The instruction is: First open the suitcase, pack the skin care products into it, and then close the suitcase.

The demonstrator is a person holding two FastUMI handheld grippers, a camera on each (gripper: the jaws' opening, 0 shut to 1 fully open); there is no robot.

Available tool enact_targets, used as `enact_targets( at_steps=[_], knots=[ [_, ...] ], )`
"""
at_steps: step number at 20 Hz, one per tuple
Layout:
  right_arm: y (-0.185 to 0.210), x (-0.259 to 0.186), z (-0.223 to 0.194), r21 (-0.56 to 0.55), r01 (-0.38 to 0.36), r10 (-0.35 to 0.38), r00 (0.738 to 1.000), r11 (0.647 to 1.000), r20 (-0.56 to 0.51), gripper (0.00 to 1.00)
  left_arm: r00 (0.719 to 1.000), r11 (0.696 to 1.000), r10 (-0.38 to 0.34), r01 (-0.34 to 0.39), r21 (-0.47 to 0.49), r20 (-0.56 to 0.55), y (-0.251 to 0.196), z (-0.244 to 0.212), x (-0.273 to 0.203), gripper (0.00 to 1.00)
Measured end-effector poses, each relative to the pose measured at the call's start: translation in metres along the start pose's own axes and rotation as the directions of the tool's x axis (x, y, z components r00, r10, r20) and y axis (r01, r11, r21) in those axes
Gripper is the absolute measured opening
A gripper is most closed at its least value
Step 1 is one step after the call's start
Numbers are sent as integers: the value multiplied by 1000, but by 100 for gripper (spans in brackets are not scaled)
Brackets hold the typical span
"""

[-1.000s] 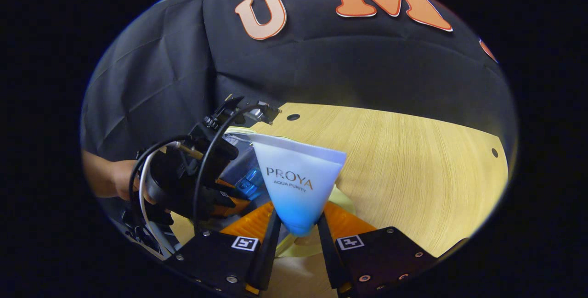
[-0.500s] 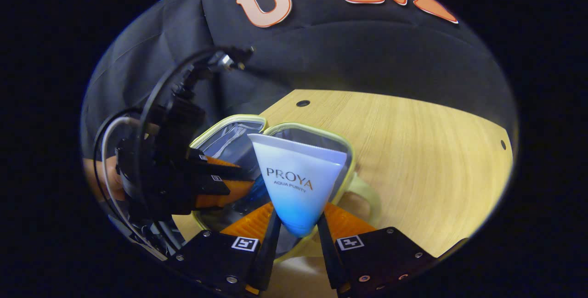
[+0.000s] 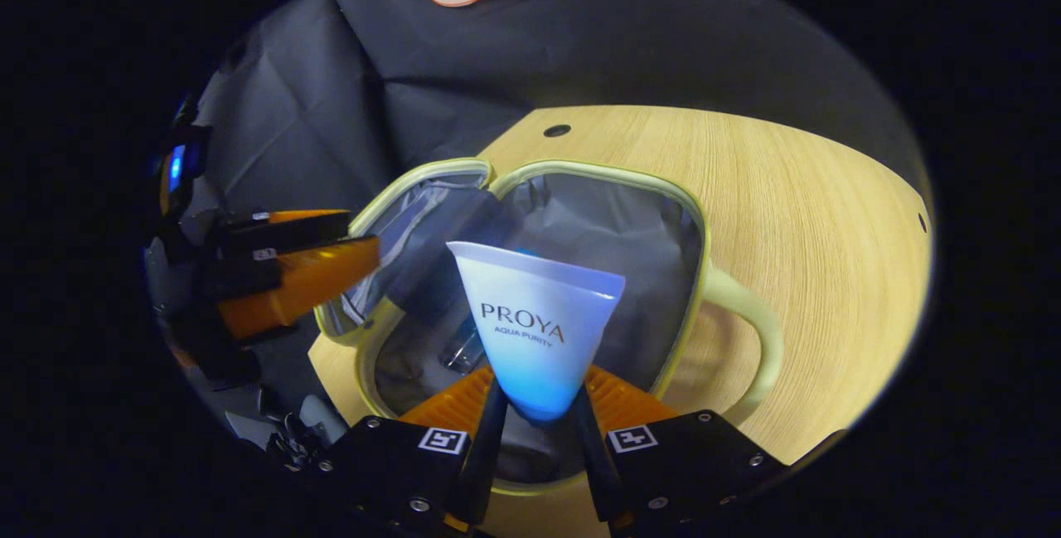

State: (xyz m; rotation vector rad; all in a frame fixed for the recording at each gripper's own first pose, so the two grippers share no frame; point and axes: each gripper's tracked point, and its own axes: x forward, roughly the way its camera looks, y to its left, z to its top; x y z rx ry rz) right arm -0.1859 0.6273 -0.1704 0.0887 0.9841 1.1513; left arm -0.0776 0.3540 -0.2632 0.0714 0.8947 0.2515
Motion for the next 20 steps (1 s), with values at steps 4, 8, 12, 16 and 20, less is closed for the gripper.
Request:
enact_targets(
  at_steps=[4, 8, 12, 16, 20],
  knots=[
    [1, 20, -1, 76, 41, -37, 998, 996, -58, 48, 998, 995, 64, -65, -69, -7, 42, -17, -6, 81],
    [-4, 15, 0, 113, 74, -66, 995, 991, -77, 50, 992, 982, 129, -129, -137, -11, 90, -33, -1, 81],
    [-7, 5, 13, 136, 90, -87, 996, 987, -32, 55, 978, 953, 206, -205, -221, -19, 141, -50, 2, 84],
    [-27, -37, 43, 155, 133, -148, 985, 979, 87, 75, 968, 920, 251, -247, -305, -28, 186, -64, 11, 89],
    [-53, -86, 71, 203, 176, -214, 959, 963, 183, 86, 973, 863, 228, -220, -454, -37, 219, -77, 24, 90]
  ],
)
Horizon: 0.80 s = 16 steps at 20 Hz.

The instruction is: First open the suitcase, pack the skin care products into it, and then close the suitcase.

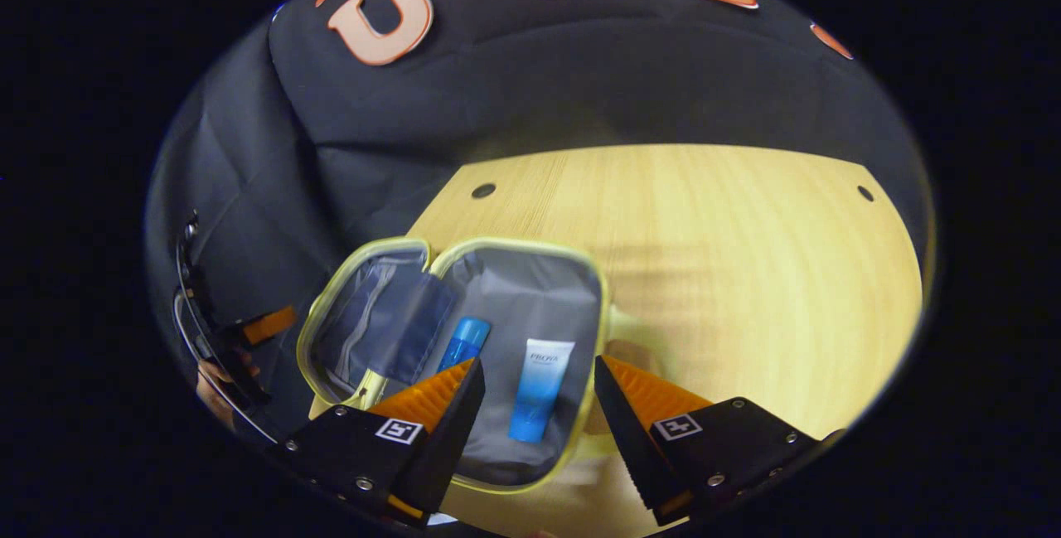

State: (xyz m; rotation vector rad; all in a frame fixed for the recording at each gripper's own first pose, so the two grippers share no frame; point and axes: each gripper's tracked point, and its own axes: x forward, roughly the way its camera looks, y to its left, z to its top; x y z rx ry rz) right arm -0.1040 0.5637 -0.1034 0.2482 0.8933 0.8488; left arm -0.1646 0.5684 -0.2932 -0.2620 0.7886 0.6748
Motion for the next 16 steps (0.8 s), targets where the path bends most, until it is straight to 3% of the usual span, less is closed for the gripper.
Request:
enact_targets(
  at_steps=[2, 6, 11, 13, 16],
  knots=[
    [-12, -18, 16, 14, 28, -29, 999, 999, 38, 88, 999, 989, -41, 39, -143, -8, 7, 1, 9, 90],
    [-28, -40, 43, 19, 73, -74, 992, 997, 102, 90, 997, 933, -71, 55, -357, -32, 29, -4, 31, 94],
    [-33, -59, 71, 18, 89, -91, 984, 996, 152, 91, 985, 820, -158, 95, -564, -64, 32, -10, 63, 93],
    [-37, -66, 81, 14, 100, -101, 979, 995, 178, 92, 980, 790, -180, 91, -606, -87, 28, -17, 81, 67],
    [-50, -79, 87, 29, 119, -122, 972, 992, 200, 92, 966, 800, -185, 41, -598, -182, 23, -39, 96, 27]
  ],
)
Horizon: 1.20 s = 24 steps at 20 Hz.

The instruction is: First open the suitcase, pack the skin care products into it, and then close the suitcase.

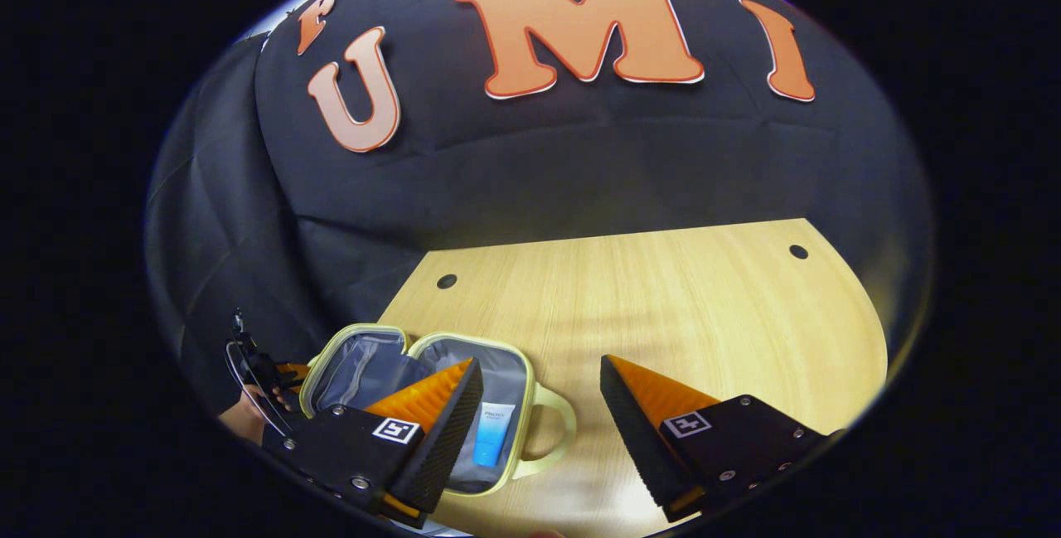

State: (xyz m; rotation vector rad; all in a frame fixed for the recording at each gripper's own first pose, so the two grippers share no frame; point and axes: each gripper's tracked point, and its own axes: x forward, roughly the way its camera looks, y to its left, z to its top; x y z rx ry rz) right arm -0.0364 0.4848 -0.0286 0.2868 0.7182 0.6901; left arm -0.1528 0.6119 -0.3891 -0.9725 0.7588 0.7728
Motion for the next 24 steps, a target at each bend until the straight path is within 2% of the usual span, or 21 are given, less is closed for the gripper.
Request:
enact_targets(
  at_steps=[1, 2, 4, 5, 8, 11, 15, 19, 24],
  knots=[
    [-8, -4, 0, 1, 16, -16, 1000, 1000, 3, 92, 1000, 1000, -3, 3, 25, -2, -1, 1, -1, 26],
    [-14, -8, 1, 3, 22, -22, 1000, 1000, 11, 92, 1000, 998, -26, 26, 60, 0, -7, 5, -9, 15],
    [-25, -17, 0, 1, 41, -41, 999, 999, 18, 92, 996, 991, -89, 85, 107, 33, -24, 17, -17, 14],
    [-30, -22, 0, -1, 45, -45, 999, 999, 21, 92, 992, 984, -122, 116, 134, 35, -32, 20, -28, 5],
    [-44, -30, 1, -8, 60, -60, 998, 998, 36, 92, 974, 961, -209, 188, 202, 90, -57, 35, -69, 5],
    [-49, -34, 5, -8, 46, -46, 998, 999, 51, 92, 950, 929, -291, 251, 273, 115, -90, 42, -122, 4],
    [-51, -37, 14, -24, 11, -9, 996, 1000, 85, 92, 924, 869, -349, 257, 424, 155, -149, 36, -174, 4],
    [-60, -44, 15, -51, -21, 27, 993, 998, 117, 91, 901, 791, -394, 232, 567, 181, -202, 14, -220, 4],
    [-70, -55, 19, -81, -80, 92, 983, 994, 161, 92, 885, 727, -419, 192, 659, 204, -265, -31, -262, 4]
  ],
)
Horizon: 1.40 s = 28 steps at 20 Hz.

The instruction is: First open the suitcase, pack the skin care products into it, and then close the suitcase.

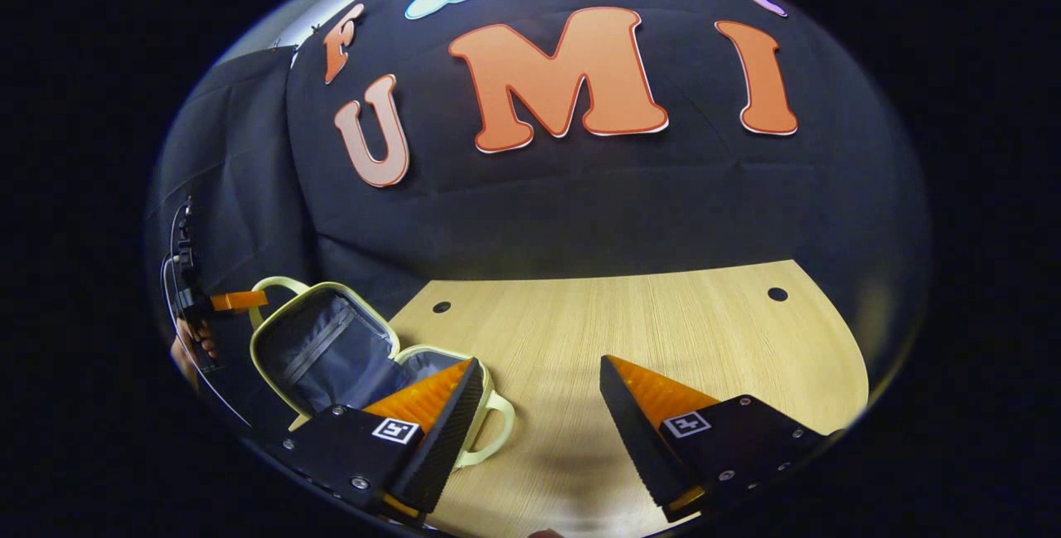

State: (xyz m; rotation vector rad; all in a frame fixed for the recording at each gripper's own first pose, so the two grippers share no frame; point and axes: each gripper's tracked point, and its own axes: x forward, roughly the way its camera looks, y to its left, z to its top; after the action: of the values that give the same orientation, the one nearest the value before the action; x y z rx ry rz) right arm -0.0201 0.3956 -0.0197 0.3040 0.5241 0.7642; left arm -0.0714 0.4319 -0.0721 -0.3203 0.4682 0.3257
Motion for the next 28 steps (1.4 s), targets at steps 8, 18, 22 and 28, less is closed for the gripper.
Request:
enact_targets(
  at_steps=[8, 18, 22, 28],
  knots=[
    [-28, -20, 26, -173, -17, 38, 993, 985, 116, 92, 999, 997, -38, 37, 66, 20, -120, -16, -14, 4],
    [-70, -38, 10, -238, -26, 56, 991, 971, 122, 92, 986, 984, -147, 154, 91, -84, -245, -95, 10, 4],
    [-83, -44, 3, -243, -46, 73, 992, 969, 106, 92, 972, 978, -166, 184, 101, -168, -282, -143, 25, 4],
    [-100, -44, -13, -248, -62, 82, 994, 967, 71, 93, 953, 964, -138, 192, 185, -271, -304, -200, 46, 4]
  ],
)
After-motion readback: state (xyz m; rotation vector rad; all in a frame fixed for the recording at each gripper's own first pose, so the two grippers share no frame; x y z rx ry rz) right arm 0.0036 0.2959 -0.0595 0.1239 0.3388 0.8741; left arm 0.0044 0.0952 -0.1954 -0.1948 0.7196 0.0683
